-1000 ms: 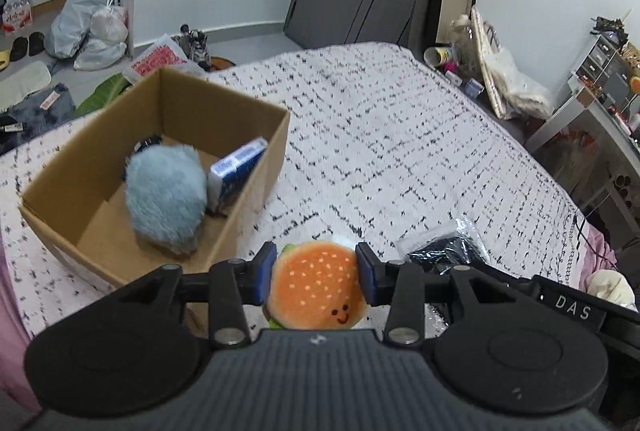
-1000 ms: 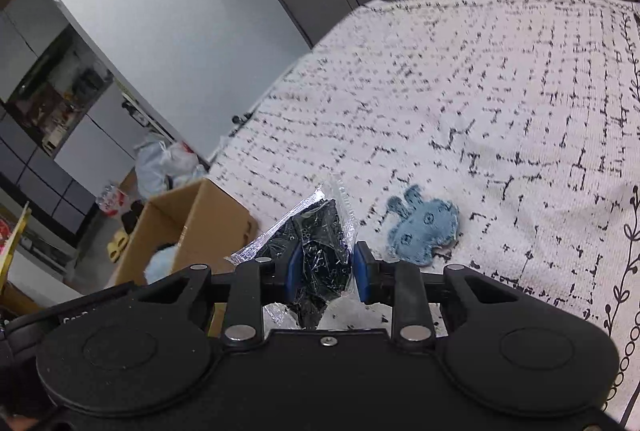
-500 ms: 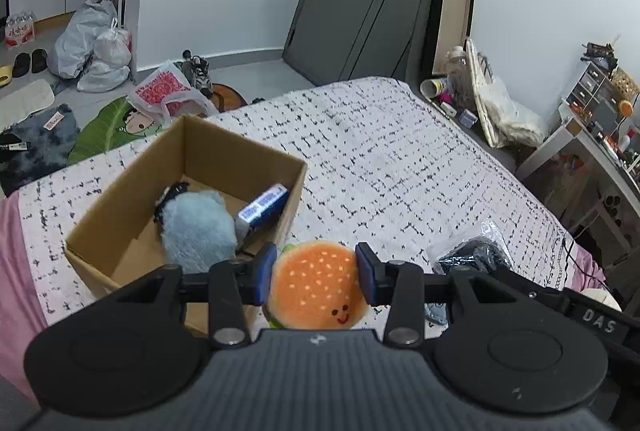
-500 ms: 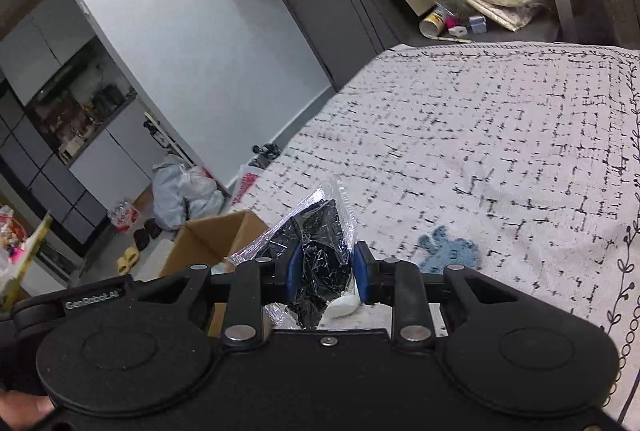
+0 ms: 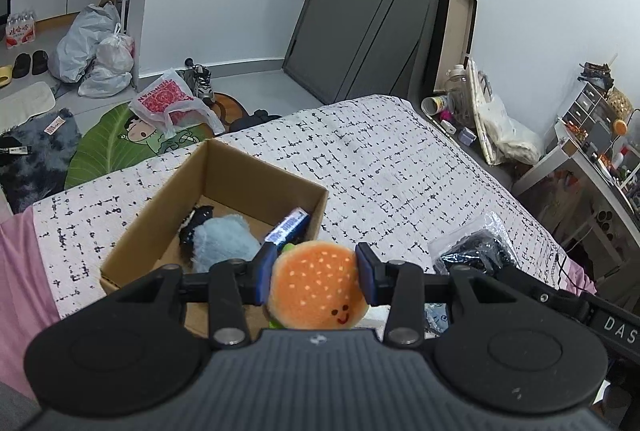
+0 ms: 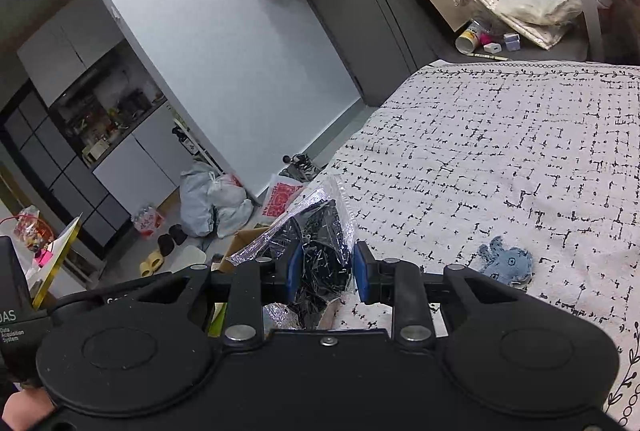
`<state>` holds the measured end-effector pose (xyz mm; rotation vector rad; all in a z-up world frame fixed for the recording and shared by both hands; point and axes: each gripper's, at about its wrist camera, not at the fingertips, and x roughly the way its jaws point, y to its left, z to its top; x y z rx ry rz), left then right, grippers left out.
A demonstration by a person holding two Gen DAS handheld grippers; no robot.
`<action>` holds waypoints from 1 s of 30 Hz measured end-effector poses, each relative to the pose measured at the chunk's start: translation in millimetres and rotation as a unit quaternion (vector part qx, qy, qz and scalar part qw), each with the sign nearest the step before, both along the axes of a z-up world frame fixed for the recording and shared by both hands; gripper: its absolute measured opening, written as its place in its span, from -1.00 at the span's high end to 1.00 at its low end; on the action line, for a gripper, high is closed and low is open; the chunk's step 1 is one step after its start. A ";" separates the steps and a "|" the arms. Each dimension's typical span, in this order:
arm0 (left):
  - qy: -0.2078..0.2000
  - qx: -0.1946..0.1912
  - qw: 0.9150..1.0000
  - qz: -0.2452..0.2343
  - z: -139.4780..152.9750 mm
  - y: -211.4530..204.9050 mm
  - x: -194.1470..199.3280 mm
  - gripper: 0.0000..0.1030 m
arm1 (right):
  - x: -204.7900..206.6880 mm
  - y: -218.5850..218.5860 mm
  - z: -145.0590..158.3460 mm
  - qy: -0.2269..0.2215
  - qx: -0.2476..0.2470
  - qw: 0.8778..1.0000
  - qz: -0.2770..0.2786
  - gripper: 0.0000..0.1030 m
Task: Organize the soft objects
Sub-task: 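Carry the burger plush and black bag over the box with both tools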
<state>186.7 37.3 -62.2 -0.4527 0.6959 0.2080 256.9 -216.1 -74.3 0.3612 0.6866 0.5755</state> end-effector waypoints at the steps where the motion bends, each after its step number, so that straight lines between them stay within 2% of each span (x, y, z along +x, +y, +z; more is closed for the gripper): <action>1: -0.001 -0.001 1.000 0.001 0.2 3.2 -0.8 0.19 | -0.3 1.3 1.1 -0.003 -0.002 1.000 0.001 0.47; 16: 0.004 -0.016 1.000 0.012 -8.2 41.7 1.7 0.19 | 4.0 20.9 3.8 0.000 0.025 1.000 -0.012 0.47; 30: 0.037 -0.027 0.998 0.034 -34.3 74.5 12.8 0.18 | 6.0 64.1 -8.1 0.004 0.005 0.999 0.041 0.47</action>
